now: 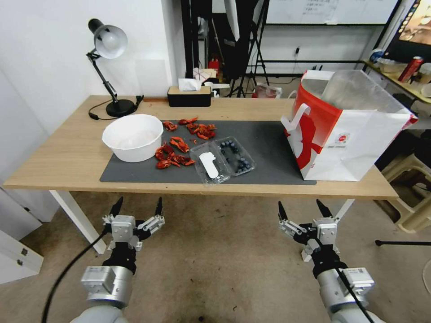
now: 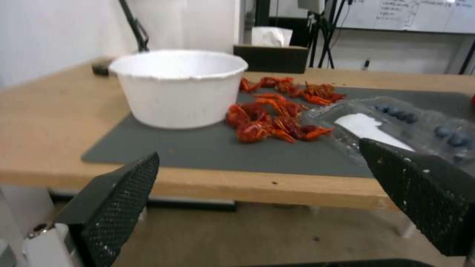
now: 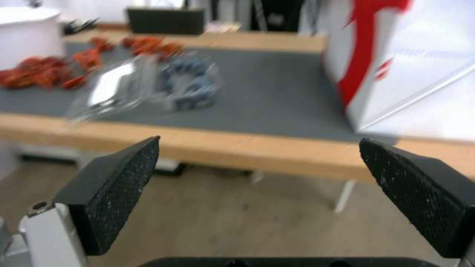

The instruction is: Close the takeout container lid, then place the container into the takeout bag.

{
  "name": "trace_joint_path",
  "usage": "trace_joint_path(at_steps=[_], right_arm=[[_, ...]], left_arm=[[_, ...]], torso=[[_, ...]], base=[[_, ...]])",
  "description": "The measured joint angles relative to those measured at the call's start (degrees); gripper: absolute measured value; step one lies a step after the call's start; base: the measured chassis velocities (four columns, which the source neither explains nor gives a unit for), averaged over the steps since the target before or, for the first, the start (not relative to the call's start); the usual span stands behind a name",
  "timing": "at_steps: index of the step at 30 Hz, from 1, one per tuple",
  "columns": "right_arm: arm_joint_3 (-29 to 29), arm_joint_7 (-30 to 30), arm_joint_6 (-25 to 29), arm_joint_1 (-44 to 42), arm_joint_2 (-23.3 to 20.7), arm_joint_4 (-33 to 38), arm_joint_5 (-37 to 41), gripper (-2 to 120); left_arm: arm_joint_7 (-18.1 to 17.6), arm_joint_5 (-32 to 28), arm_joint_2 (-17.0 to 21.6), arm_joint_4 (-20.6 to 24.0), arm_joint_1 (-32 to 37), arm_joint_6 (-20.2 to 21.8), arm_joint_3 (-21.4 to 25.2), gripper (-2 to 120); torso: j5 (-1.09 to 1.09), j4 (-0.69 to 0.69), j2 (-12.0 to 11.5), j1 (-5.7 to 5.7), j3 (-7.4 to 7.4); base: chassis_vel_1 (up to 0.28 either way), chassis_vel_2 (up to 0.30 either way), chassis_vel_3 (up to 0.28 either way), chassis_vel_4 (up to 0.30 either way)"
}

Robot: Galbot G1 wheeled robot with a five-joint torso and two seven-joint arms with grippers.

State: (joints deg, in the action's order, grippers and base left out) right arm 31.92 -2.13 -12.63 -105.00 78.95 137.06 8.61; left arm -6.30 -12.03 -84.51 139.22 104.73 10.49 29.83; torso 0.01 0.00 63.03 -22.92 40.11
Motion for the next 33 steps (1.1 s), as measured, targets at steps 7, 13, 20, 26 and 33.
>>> trace_joint_path(at_steps=[7,13,20,26,33], right_arm=[[0.7,-1.7,-5.1,0.1,-4.5,1.5,5.7,100],[1.3,-3.0,-1.8,0.8,-5.0,0.2,6.1,100],[1.7,-5.7,2.8,3.2,-6.2,-1.8,9.3,100],[1.5,-5.9,5.7,7.4,-8.2,-4.3,13.7,100],[-0.3,-3.8,7.7,16.2,-12.2,-10.4,19.7,100]], left_arm=[[-4.5,-9.1,0.5,4.2,1.7,5.4,-2.1,100],[-4.2,-7.3,-0.3,2.9,1.7,1.3,-2.6,100],[-3.8,-4.3,-0.6,0.2,1.6,-3.8,-2.6,100],[-3.8,-4.2,-0.4,-0.7,1.6,-5.4,-2.7,100],[-3.6,-3.5,-1.0,-1.1,2.0,-6.6,-3.1,100]], torso=[[-0.04,0.00,0.0,0.00,0.00],[0.00,-0.01,0.0,0.00,0.00],[-0.01,-0.01,0.0,0.00,0.00],[0.00,0.00,0.0,0.00,0.00],[0.00,-0.01,0.0,-0.01,0.01]], base=[[0.000,0.000,0.000,0.000],[0.000,0.000,0.000,0.000],[0.000,0.000,0.000,0.000],[0.000,0.000,0.000,0.000],[0.000,0.000,0.000,0.000]])
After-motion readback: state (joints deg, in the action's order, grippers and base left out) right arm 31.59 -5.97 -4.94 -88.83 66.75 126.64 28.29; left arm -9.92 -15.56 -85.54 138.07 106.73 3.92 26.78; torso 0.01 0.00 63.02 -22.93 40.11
